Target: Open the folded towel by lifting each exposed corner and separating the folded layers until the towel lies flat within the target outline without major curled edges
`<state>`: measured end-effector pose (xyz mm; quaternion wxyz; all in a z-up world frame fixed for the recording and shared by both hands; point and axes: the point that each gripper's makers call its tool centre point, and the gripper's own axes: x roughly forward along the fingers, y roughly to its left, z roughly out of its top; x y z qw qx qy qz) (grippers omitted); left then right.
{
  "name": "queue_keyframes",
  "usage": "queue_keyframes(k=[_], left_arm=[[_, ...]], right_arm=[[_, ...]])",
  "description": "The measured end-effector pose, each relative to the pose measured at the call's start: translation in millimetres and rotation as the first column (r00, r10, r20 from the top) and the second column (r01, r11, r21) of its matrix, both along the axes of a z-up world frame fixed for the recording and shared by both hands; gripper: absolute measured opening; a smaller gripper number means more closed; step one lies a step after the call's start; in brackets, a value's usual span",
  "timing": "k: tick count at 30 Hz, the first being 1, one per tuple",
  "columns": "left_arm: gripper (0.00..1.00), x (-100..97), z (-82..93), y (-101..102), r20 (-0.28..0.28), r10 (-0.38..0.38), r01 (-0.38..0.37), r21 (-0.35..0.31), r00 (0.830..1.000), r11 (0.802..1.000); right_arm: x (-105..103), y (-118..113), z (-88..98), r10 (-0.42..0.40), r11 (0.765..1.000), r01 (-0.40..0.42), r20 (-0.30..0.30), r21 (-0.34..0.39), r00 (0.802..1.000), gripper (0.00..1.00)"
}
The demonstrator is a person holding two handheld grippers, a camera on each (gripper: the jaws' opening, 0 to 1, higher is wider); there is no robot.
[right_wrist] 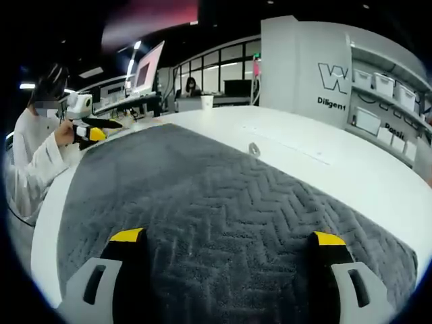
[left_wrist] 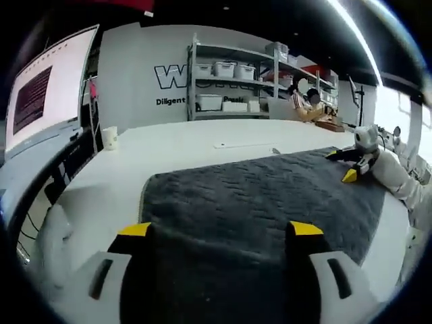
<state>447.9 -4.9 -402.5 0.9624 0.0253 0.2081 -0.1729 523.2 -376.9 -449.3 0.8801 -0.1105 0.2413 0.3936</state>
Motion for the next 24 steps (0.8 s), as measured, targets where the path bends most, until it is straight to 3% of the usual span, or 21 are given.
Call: queue_keyframes(k=[5, 9, 15, 18, 24], left_arm=[[0.76, -27.6, -8.5, 0.0, -0.021, -0.026, 0.027, 0.008, 0.999, 1.000], [0.77, -45.1, -19.9, 0.9, -0.056, -0.067, 0.071, 0.083, 0.996, 0.994], [0.75, -53.4, -37.9, 6.0, -0.098, -0.071, 0.078, 0.072, 0.993, 0.994], [0.74, -55.3, -39.5, 8.0, -0.097, -0.070, 0.075, 0.050, 0.993, 0.996], [0.74, -57.2, -40.1, 9.0, -0.103, -0.082, 0.090, 0.074, 0.991, 0.993]], right_arm=[[-0.1, -0.2, 0.0, 0.000, 1.000, 0.000, 0.000, 0.000, 1.000, 0.99], [0.8, -0.5, 0.0, 0.000, 1.000, 0.000, 0.000, 0.001, 1.000, 0.99], [1.2, -0.7, -0.1, 0.000, 1.000, 0.000, 0.001, 0.001, 1.000, 0.99], [1.4, -0.8, -0.2, 0.000, 1.000, 0.000, 0.001, 0.003, 1.000, 0.99], [1.5, -1.0, -0.1, 0.002, 1.000, -0.002, 0.003, 0.005, 1.000, 0.99]])
